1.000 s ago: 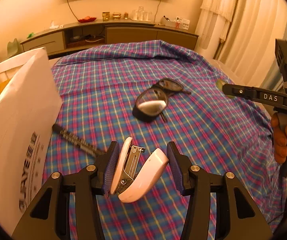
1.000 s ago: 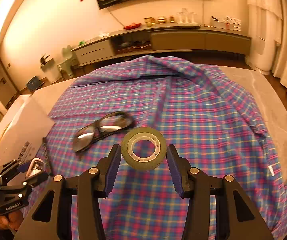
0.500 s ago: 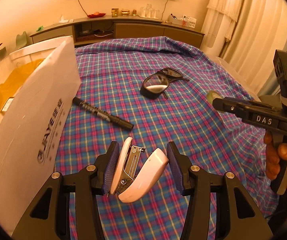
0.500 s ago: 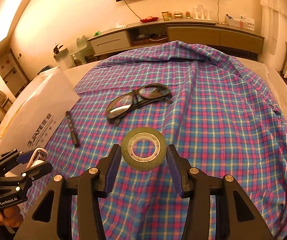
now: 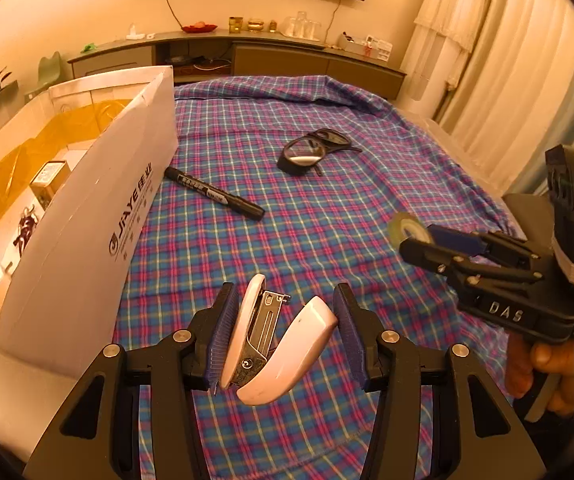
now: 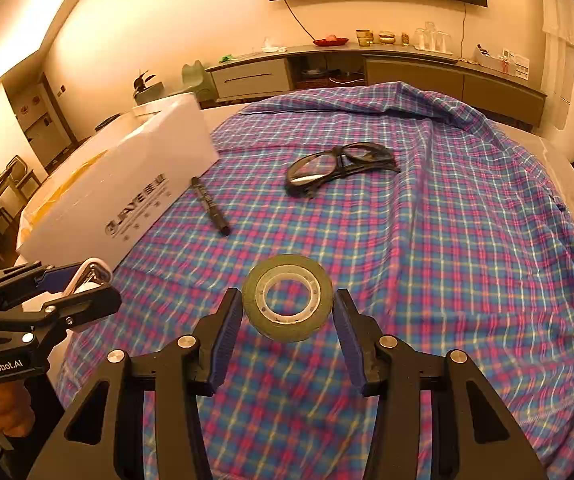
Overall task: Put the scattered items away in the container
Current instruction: 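Carry the stapler with the left tool while the right tool carries the tape over the box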
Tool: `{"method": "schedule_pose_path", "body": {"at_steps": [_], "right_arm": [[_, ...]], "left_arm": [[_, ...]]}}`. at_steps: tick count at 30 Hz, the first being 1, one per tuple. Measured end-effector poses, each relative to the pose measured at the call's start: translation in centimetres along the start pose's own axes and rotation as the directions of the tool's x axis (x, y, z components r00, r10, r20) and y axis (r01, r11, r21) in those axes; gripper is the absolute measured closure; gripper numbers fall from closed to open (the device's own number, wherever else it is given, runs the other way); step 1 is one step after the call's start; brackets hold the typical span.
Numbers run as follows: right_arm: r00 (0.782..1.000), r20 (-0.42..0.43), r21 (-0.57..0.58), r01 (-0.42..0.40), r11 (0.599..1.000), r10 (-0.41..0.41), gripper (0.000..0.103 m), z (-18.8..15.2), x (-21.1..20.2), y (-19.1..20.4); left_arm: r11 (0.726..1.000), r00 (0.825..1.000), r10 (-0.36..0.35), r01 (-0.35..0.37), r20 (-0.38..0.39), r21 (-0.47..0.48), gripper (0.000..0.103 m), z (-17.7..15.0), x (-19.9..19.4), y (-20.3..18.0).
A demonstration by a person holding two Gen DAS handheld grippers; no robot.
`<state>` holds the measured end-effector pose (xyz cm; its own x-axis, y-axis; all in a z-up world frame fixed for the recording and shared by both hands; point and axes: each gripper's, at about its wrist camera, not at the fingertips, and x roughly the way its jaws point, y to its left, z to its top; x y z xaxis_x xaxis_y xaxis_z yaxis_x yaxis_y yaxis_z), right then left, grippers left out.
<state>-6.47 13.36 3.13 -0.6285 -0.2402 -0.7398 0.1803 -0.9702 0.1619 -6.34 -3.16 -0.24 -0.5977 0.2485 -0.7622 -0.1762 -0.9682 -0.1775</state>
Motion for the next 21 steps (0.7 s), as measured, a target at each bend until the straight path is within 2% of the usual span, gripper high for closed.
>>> {"method": "schedule_pose_path", "body": {"at_steps": [11, 21], "right_arm": [[0.997, -0.010, -0.007, -0.074, 0.997, 0.074, 0.055, -2.7, -1.9, 4.1], [0.990, -0.013, -0.036, -0.138, 0.990, 0.138, 0.055, -2.8, -2.6, 7.6]], "left_arm": [[1.000, 0.999, -0.028, 0.028, 0.033, 0.007, 0.052, -1.9, -3.4, 0.4], [0.998, 0.995, -0.054, 0.056, 0.088, -0.026, 0.052, -1.8, -7.1, 1.9]]}}
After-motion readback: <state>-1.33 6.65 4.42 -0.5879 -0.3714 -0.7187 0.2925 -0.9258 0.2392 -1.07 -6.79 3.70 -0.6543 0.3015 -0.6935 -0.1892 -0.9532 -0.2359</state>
